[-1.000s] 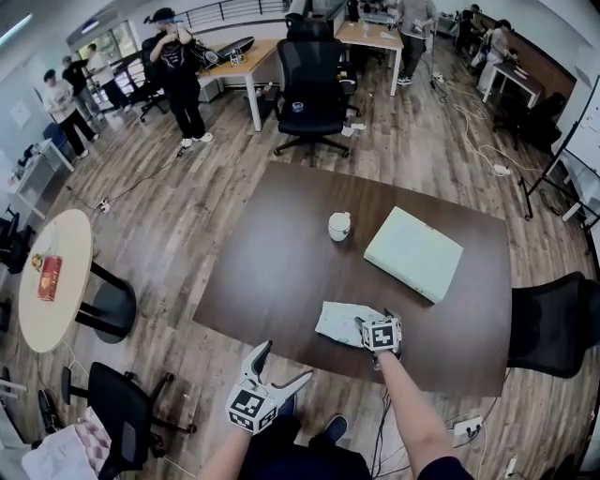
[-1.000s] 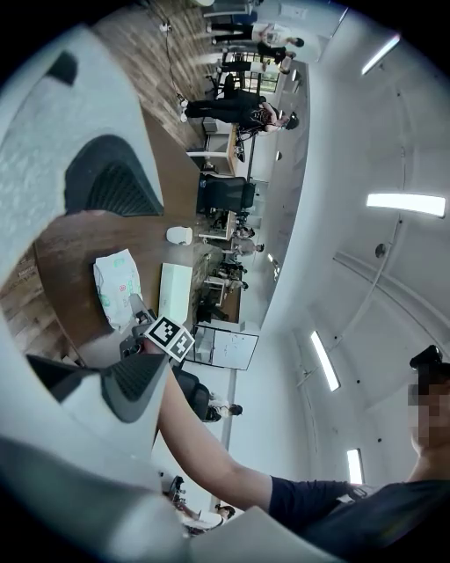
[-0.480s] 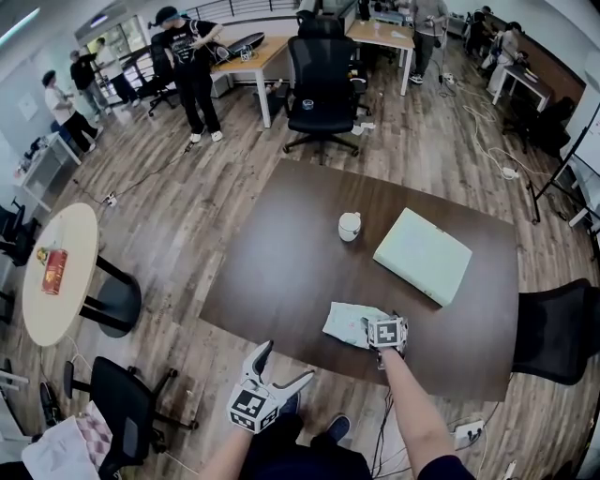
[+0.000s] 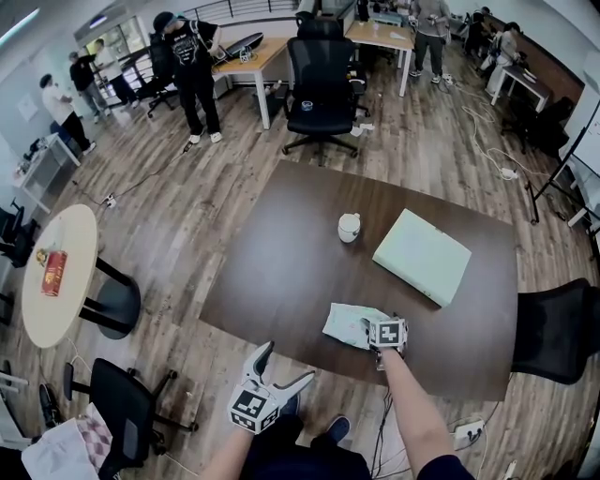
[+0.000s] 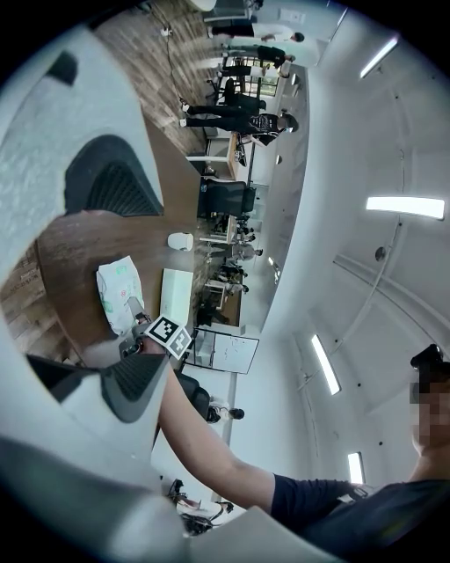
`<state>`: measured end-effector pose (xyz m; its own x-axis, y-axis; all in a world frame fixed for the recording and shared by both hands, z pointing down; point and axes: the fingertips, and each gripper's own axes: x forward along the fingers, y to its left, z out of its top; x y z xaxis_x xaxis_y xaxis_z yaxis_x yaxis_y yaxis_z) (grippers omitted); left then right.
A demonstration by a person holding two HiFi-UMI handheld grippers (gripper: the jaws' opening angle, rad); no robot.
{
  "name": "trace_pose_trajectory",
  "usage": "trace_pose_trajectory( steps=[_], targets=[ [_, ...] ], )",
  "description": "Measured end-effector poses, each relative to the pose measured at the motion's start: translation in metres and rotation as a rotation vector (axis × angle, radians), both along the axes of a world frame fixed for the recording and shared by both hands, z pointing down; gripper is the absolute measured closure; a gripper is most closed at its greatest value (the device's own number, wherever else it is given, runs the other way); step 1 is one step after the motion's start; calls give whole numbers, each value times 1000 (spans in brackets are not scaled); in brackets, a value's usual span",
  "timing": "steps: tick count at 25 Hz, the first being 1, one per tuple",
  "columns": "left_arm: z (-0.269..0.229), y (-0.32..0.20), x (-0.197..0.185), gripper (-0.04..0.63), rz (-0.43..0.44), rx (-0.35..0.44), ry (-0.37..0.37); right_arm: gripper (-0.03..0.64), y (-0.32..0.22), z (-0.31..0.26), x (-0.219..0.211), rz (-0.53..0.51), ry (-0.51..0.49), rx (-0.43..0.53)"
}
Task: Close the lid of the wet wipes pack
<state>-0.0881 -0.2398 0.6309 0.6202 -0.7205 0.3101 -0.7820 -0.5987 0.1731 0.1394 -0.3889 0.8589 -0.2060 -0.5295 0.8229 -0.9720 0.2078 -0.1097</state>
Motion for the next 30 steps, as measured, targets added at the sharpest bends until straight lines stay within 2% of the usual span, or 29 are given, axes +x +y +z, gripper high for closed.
trace_pose_trajectory(
  steps=[2,7,13,21,25,30],
  targets=[
    [-1,0,1,120,3,1,1,126,2,0,1,25,-36,-1],
    [-1,1,-3,120,6,12,8,126,13,-15,5,31,-36,60],
    [-5,-6,1,120,17,26,13,124,30,-59,6,-7,-85,176],
    [-6,-12,15,120,49,19,24,118,82,-127,11,-12,-156,304],
    [-2,-12,17,120,57,-1,42,118,112,-159,9,-13,-165,365],
    [0,-12,22,120,83,-6,37,120,143,-189,7,-28,-127,439]
  ],
)
